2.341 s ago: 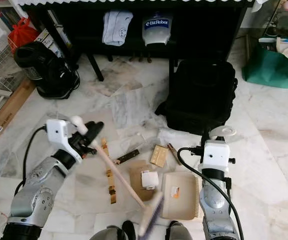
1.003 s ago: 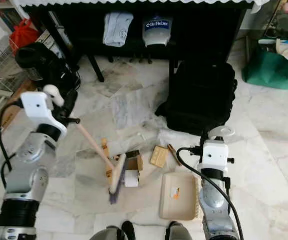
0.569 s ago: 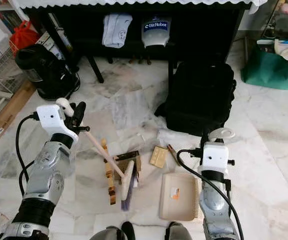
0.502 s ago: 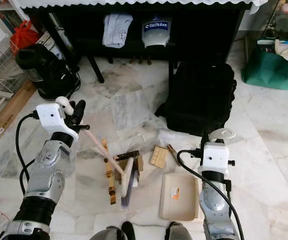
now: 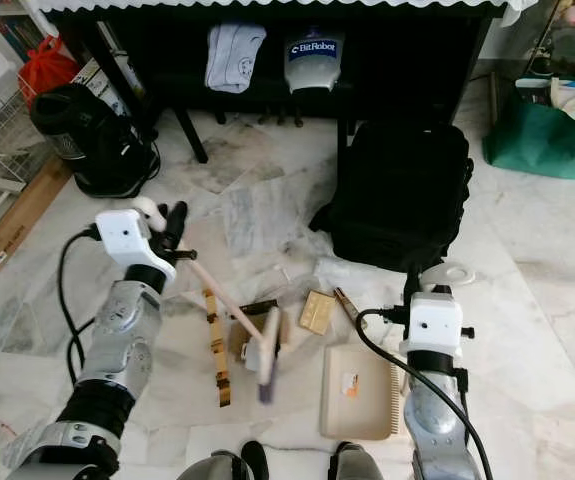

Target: Sweep floor

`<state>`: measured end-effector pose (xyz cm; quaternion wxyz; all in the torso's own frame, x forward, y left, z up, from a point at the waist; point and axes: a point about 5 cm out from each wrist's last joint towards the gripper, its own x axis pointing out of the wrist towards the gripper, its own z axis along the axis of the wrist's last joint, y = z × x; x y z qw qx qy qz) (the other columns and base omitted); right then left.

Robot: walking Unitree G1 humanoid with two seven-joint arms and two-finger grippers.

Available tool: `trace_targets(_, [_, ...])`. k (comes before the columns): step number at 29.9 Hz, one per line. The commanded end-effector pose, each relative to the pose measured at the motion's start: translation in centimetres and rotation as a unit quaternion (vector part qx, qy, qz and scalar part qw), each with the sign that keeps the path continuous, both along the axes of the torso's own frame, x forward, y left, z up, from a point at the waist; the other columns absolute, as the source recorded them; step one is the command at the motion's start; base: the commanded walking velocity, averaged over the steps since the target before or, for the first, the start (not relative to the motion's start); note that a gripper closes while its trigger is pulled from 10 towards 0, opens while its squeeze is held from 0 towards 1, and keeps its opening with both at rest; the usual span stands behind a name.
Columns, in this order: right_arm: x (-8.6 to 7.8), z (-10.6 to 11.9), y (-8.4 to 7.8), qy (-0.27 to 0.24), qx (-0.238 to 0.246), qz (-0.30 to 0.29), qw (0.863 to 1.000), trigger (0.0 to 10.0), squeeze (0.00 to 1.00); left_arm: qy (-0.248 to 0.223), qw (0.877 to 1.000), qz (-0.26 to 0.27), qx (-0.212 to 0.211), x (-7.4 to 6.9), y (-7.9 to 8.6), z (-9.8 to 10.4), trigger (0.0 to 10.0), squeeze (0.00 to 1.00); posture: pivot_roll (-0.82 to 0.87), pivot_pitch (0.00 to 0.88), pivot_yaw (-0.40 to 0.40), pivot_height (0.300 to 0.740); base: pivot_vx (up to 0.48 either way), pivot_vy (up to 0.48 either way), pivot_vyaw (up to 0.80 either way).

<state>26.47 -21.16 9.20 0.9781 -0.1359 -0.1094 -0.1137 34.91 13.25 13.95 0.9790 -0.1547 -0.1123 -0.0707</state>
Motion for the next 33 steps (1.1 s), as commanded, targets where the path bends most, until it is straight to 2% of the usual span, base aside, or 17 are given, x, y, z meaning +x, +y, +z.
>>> trace_targets(1, [-0.6,-0.6,-0.7,0.023,-0.011,-0.007,1.0,10.0,0.0,0.035,0.998,-0.017,-0.05,-0.1,0.1,-1.5,10.0,0.0,-0.13,0.274,0.134,0.74,0.0,0.0,0.0])
trace_targets(4, [-0.6,-0.6,-0.7,0.025,-0.012,-0.007,1.0,10.0,0.0,0.05,0.995,-0.027,-0.078,-0.1,0.1,-2.1,10.0,0.0,-0.12,0.273,0.131,0.74,0.0,0.0,0.0])
trace_targets(10, [-0.1,-0.6,-0.4,0.027,-0.011,-0.004,1.0,10.0,0.0,0.055,0.993,-0.04,-0.096,-0.4,0.7,-2.3,10.0,0.0,-0.11,0.251,0.127,0.74,0.0,0.0,0.0])
trace_targets(16, [0.8,-0.6,0.0,0.026,-0.002,-0.003,1.0,10.0,0.0,0.052,0.988,-0.086,-0.118,-1.5,1.5,-1.9,10.0,0.0,-0.09,0.214,0.135,0.74,0.0,0.0,0.0])
trace_targets(17, [1.0,-0.6,0.2,0.025,0.0,-0.003,1.0,10.0,0.0,0.047,0.986,-0.1,-0.122,-2.0,1.7,-1.4,10.0,0.0,-0.09,0.205,0.136,0.74,0.0,0.0,0.0])
trace_targets(21, [1.4,-0.5,0.4,0.023,0.003,-0.004,1.0,10.0,0.0,0.036,0.985,-0.116,-0.126,-2.6,2.0,-0.5,10.0,0.0,-0.08,0.19,0.138,0.74,0.0,0.0,0.0])
trace_targets(25, [2.0,-0.5,0.5,0.022,0.005,-0.005,1.0,10.0,0.0,0.011,0.987,-0.121,-0.108,-3.4,2.7,1.6,10.0,0.0,-0.07,0.163,0.139,0.74,0.0,0.0,0.0])
trace_targets(27, [2.1,-0.5,0.6,0.022,0.005,-0.005,1.0,10.0,0.0,0.009,0.987,-0.122,-0.107,-3.4,2.8,1.8,10.0,0.0,-0.07,0.163,0.139,0.74,0.0,0.0,0.0])
trace_targets(28, [2.4,-0.5,0.6,0.021,0.007,-0.005,1.0,10.0,0.0,-0.006,0.989,-0.107,-0.098,-3.5,3.3,3.0,10.0,0.0,-0.06,0.151,0.139,0.74,0.0,0.0,0.0])
trace_targets(32, [2.8,-0.5,0.8,0.019,0.009,-0.004,1.0,10.0,0.0,-0.042,0.993,-0.057,-0.095,-3.4,4.6,5.1,10.0,0.0,-0.06,0.14,0.138,0.74,0.0,0.0,0.0])
trace_targets(33, [2.9,-0.5,0.9,0.018,0.009,-0.004,1.0,10.0,0.0,-0.066,0.993,-0.027,-0.092,-3.4,5.3,6.4,10.0,0.0,-0.06,0.135,0.138,0.74,0.0,0.0,0.0])
